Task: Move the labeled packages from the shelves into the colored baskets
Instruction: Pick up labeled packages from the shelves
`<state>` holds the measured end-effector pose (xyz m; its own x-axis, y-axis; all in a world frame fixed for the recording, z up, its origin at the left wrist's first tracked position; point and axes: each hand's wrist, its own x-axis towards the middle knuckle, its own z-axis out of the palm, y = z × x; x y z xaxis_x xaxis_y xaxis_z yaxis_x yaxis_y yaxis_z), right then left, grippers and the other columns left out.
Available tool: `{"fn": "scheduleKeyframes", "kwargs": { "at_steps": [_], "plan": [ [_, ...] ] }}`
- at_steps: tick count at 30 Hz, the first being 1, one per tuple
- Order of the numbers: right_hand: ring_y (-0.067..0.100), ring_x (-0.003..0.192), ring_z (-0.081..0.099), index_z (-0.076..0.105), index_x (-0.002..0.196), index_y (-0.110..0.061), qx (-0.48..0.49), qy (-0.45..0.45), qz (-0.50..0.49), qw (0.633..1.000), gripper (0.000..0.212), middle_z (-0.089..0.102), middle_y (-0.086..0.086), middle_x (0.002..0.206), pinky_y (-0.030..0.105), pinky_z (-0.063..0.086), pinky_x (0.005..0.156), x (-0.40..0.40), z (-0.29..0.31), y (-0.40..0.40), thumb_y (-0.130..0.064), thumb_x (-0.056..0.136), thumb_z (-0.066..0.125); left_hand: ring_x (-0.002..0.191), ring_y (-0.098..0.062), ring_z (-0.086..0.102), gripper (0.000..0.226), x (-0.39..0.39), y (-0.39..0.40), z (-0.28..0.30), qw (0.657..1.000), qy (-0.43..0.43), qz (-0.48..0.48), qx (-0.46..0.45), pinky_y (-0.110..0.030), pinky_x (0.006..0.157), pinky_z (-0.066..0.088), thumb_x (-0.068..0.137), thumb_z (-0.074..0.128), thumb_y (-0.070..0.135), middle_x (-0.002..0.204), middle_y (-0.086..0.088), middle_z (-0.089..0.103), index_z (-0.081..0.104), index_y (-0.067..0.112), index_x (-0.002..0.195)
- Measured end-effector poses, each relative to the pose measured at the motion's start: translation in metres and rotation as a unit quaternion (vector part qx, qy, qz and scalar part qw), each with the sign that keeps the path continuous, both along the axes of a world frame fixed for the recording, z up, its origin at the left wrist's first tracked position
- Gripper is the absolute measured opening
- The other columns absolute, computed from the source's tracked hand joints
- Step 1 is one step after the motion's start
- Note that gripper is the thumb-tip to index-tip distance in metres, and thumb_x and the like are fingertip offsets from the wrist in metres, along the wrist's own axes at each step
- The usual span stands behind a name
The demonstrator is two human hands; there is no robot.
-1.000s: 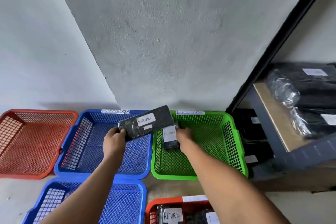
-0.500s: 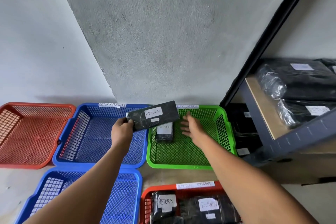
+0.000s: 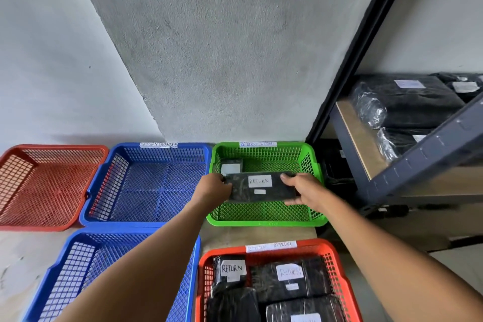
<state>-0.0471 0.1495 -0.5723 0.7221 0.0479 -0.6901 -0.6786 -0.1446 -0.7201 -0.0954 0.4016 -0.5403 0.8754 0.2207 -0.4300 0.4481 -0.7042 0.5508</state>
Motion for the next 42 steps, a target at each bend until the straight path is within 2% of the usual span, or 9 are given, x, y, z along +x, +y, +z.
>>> {"fn": "scheduleKeyframes", "kwargs": {
  "at_steps": [5,8,10,16,24,27,32,39,42],
  "plan": [
    [0.029,0.107,0.064,0.058,0.114,-0.002,-0.056,0.033,0.067,0.996,0.019,0.066,0.015,0.121,0.049,0.052,0.098,-0.018,-0.005,0.006,-0.012,0.098,0.061,0.08,-0.027,0.068,0.013,-0.007,-0.004,-0.004,0.993,0.057,-0.062,0.081,-0.033,0.068,0.056,0.087,0.064,0.018,0.083,-0.01,0.069,0.068,0.006,0.085],
    [0.032,0.125,0.052,0.05,0.134,0.0,-0.141,0.028,0.112,0.983,0.039,0.053,0.007,0.121,0.042,0.045,0.098,-0.024,-0.016,0.011,-0.016,0.1,0.059,0.094,-0.032,0.069,0.015,-0.012,-0.008,-0.007,0.981,0.052,-0.105,0.153,-0.037,0.077,0.056,0.086,0.064,0.015,0.096,-0.014,0.07,0.069,0.005,0.096],
    [0.03,0.118,0.054,0.057,0.131,-0.006,-0.191,0.009,0.158,0.969,0.036,0.058,0.01,0.132,0.042,0.045,0.101,-0.027,-0.022,0.012,-0.021,0.099,0.06,0.1,-0.033,0.067,0.017,-0.014,-0.009,-0.01,0.97,0.044,-0.13,0.199,-0.039,0.08,0.056,0.086,0.06,0.01,0.104,-0.014,0.07,0.067,0.006,0.102],
    [0.022,0.094,0.06,0.064,0.117,-0.008,-0.232,-0.008,0.179,0.956,0.034,0.066,0.008,0.117,0.036,0.052,0.09,-0.026,-0.032,0.014,-0.033,0.094,0.068,0.1,-0.031,0.069,0.022,-0.019,-0.007,-0.017,0.935,0.061,-0.195,0.288,-0.038,0.078,0.055,0.089,0.056,0.011,0.106,-0.009,0.071,0.068,0.011,0.107],
    [0.026,0.1,0.065,0.066,0.12,-0.013,-0.281,-0.047,0.188,0.94,0.035,0.068,0.008,0.118,0.045,0.056,0.092,-0.027,-0.038,0.024,-0.034,0.093,0.068,0.093,-0.027,0.07,0.017,-0.021,-0.007,-0.02,0.927,0.066,-0.216,0.299,-0.036,0.076,0.056,0.089,0.059,0.014,0.1,-0.006,0.071,0.069,0.012,0.103],
    [0.031,0.116,0.061,0.049,0.144,-0.012,-0.285,-0.047,0.182,0.94,0.053,0.056,0.011,0.14,0.046,0.052,0.1,-0.029,-0.036,0.023,-0.031,0.096,0.062,0.093,-0.027,0.07,0.017,-0.022,-0.006,-0.019,0.929,0.063,-0.214,0.296,-0.035,0.075,0.055,0.088,0.059,0.014,0.099,-0.005,0.071,0.069,0.013,0.102],
    [0.029,0.134,0.048,0.036,0.153,-0.013,-0.266,-0.064,0.188,0.943,0.059,0.039,0.009,0.156,0.04,0.039,0.113,-0.034,-0.03,0.02,-0.027,0.1,0.057,0.09,-0.026,0.069,0.017,-0.025,-0.008,-0.016,0.934,0.051,-0.205,0.289,-0.033,0.07,0.052,0.089,0.057,0.014,0.093,-0.005,0.069,0.07,0.013,0.099],
    [0.027,0.129,0.054,0.048,0.144,-0.012,-0.24,-0.142,0.18,0.943,0.049,0.052,0.01,0.147,0.036,0.042,0.108,-0.046,-0.012,0.011,-0.024,0.098,0.059,0.085,-0.031,0.068,0.013,-0.04,-0.013,0.002,0.943,-0.005,-0.183,0.277,-0.033,0.064,0.047,0.086,0.054,0.017,0.09,-0.008,0.07,0.067,0.014,0.085],
    [0.027,0.125,0.057,0.055,0.139,-0.012,-0.244,-0.169,0.188,0.936,0.043,0.059,0.01,0.139,0.032,0.044,0.105,-0.057,-0.001,0.0,-0.023,0.097,0.061,0.086,-0.033,0.068,0.02,-0.057,-0.022,0.012,0.945,-0.016,-0.174,0.275,-0.034,0.065,0.048,0.086,0.053,0.021,0.093,-0.01,0.071,0.07,0.014,0.091]
  ]
}}
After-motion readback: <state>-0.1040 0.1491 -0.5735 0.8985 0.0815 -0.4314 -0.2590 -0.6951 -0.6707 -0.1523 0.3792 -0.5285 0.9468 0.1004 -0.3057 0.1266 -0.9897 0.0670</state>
